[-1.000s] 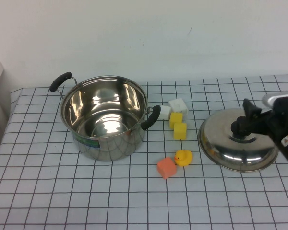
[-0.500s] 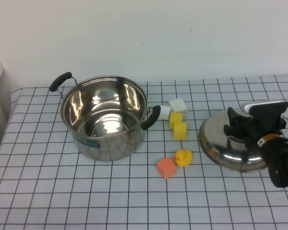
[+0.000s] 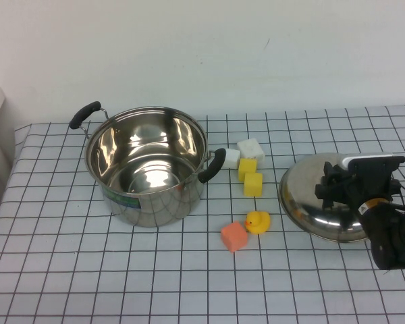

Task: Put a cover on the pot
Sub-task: Pick up the pot lid, then place the pot lid on the pot

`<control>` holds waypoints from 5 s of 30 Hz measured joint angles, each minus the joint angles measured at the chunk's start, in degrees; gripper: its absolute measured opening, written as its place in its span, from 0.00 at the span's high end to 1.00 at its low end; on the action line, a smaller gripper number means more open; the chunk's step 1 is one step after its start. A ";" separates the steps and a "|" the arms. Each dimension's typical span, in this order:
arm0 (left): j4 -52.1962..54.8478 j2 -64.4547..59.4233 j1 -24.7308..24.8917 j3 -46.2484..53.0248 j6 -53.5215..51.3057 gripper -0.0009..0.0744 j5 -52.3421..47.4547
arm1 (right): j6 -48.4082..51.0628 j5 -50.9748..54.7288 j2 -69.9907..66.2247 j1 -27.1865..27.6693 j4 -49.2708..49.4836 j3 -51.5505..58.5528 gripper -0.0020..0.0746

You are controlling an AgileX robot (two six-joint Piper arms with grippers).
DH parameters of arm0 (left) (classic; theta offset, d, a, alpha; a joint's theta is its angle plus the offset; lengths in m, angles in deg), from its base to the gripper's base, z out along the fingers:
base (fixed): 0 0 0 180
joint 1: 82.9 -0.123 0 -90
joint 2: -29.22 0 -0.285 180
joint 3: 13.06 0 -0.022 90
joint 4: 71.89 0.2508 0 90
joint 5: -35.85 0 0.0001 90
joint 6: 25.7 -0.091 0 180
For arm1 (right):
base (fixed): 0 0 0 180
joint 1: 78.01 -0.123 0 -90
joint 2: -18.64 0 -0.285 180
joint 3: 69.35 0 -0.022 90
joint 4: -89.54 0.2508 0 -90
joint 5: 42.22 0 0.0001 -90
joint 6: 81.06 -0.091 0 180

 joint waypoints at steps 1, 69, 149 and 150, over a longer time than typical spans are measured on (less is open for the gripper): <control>0.00 0.00 0.00 0.00 0.00 0.99 0.00 | 0.00 0.00 -0.13 0.00 0.13 0.00 0.33; 0.00 0.00 0.00 0.00 -0.24 0.99 0.00 | -75.88 38.94 -6.51 -20.48 -84.80 -62.73 0.53; 0.00 0.00 0.00 0.00 -0.25 0.99 0.00 | -63.90 42.00 -12.84 -22.38 -75.64 -69.56 0.53; 0.00 0.00 0.00 0.00 -0.25 0.99 0.00 | -64.01 41.73 -13.13 -22.38 -75.64 -69.56 0.53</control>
